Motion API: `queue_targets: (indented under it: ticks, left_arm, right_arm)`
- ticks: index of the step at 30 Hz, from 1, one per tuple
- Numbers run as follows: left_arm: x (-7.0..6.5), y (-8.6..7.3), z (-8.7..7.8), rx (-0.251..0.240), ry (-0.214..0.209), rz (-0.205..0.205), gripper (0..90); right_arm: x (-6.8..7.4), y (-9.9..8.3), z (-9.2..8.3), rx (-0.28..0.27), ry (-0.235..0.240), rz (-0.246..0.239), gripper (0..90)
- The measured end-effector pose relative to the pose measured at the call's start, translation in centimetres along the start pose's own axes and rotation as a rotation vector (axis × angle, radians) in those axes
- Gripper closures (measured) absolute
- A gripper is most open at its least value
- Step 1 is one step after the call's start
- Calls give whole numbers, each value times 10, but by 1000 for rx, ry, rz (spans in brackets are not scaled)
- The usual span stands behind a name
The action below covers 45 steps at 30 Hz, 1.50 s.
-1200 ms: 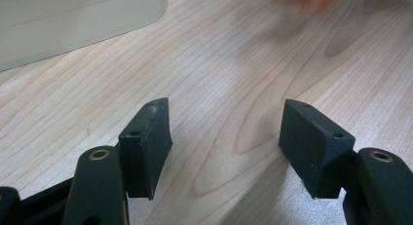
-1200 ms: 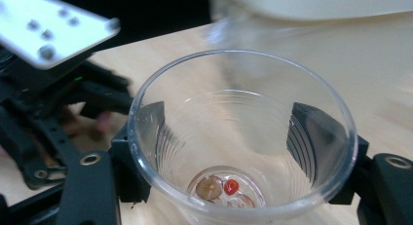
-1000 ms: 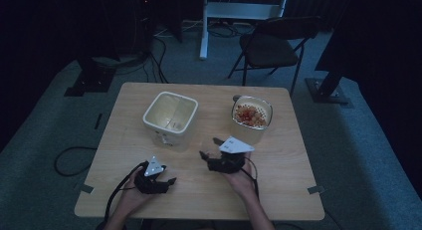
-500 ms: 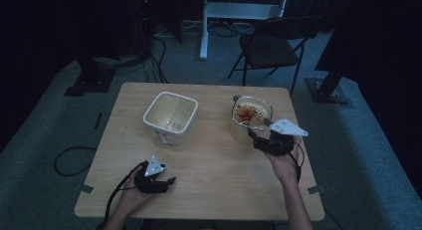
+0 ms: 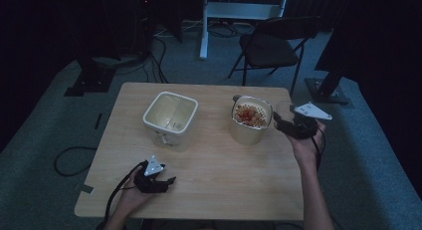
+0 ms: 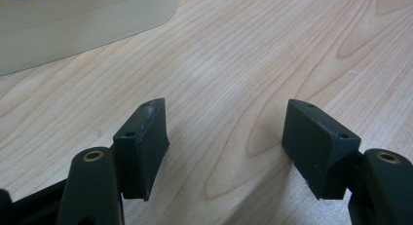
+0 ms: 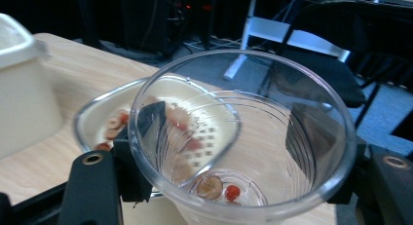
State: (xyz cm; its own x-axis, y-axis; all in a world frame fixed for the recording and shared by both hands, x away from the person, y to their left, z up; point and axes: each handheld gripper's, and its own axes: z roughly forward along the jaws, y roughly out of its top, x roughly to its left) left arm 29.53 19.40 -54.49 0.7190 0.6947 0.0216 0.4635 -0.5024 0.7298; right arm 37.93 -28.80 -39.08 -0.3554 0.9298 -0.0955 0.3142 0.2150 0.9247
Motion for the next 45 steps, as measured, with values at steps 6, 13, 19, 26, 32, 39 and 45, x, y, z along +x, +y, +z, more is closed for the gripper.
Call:
queue_targets:
  ticks: [6, 13, 19, 26, 32, 39, 45]
  left_arm:
    - [1, 0, 0, 2, -2, -4, 342]
    - [1, 0, 0, 3, -4, -9, 340]
    - [1, 0, 0, 5, -3, -8, 340]
    - [1, 0, 0, 5, -4, -9, 339]
    - [1, 1, 0, 6, -3, -10, 339]
    - [1, 1, 0, 7, -2, -10, 339]
    - [1, 1, 0, 7, -2, -10, 339]
  right_arm:
    - [-16, 3, 11, 30, -47, -5, 319]
    - [-28, 15, 20, 35, -77, 18, 322]
    - [-29, 35, 26, 26, -73, 8, 321]
    - [-25, 52, 32, 24, -65, -12, 320]
    - [-21, 62, 34, 23, -56, -34, 318]
    - [-19, 65, 34, 31, -49, -44, 316]
    - [-20, 63, 38, 56, -55, -48, 315]
